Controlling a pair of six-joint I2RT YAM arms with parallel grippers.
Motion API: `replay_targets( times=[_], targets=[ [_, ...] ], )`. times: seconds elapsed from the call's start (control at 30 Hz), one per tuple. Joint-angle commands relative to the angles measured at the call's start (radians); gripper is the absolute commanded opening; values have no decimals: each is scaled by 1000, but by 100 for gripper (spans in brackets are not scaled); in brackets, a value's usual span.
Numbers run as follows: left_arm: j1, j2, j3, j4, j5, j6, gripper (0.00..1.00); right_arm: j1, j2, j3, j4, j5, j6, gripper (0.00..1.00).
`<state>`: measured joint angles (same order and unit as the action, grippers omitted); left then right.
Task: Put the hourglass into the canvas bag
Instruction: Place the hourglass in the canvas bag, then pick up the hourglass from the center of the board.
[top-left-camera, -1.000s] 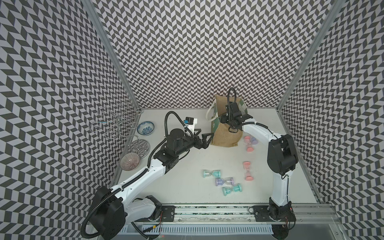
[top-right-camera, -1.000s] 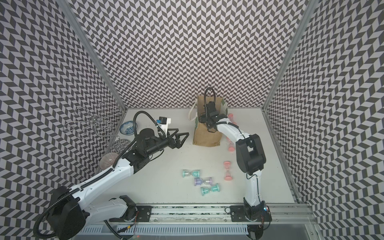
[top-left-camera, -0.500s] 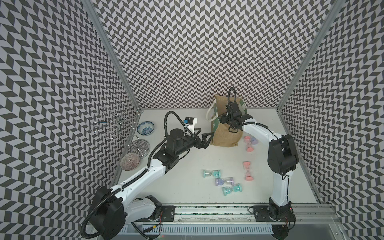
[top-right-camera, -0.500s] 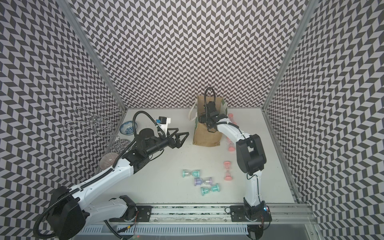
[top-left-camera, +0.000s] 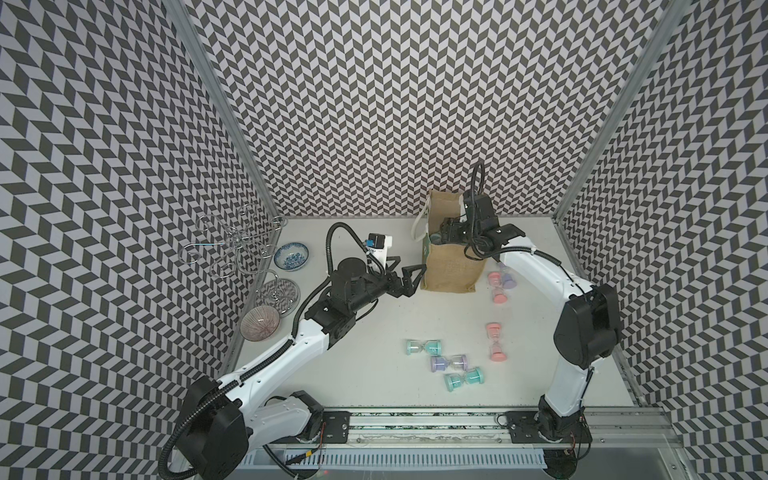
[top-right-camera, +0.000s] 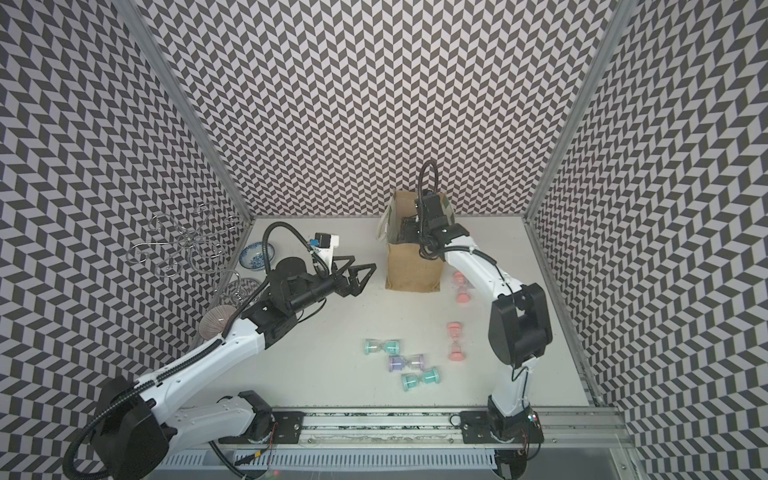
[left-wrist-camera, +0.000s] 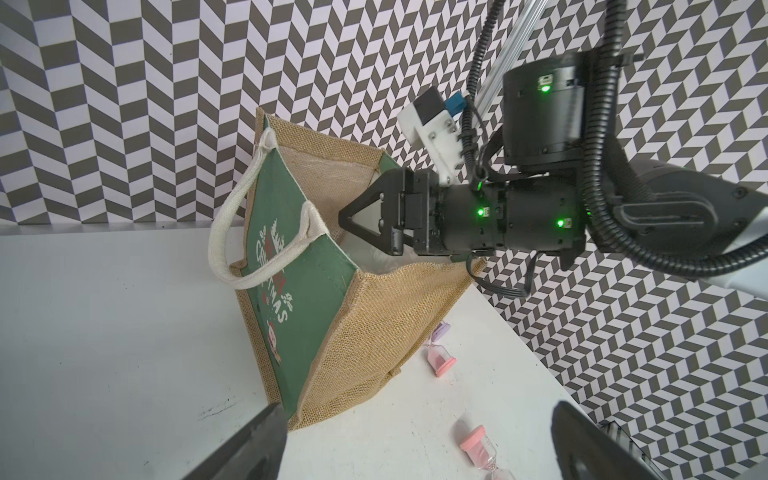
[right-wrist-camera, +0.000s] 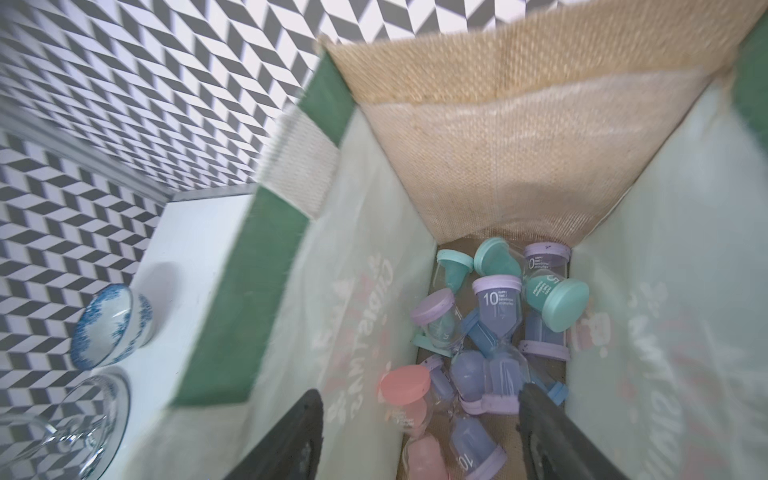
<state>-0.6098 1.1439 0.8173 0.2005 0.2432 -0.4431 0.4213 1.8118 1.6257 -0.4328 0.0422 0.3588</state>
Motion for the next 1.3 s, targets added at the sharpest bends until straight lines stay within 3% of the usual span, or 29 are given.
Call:
replay_targets(
  times=[0.0,0.23,0.37,0.67,0.93,1.27],
  targets=[
    [4,-43,15,-23,-28,-8,99,12,-89,-19,48,-27,-9,76],
    [4,-110,5,-100,-53,-25,99,85,-226,-69,22,-4,-12,81],
    [4,-156,-8,-162,-69,-34,99,174,-325,-169,24,60,-17,83],
    [4,-270,-79,-250,-81,-97,99,356,-513,-428,47,24,-11,84],
    [4,-358,-143,-330,-103,-129,99,505,-525,-607,49,-27,-46,84],
    [5,-436,-213,-357,-148,-168,99,651,-362,-673,78,9,-121,84]
  ],
)
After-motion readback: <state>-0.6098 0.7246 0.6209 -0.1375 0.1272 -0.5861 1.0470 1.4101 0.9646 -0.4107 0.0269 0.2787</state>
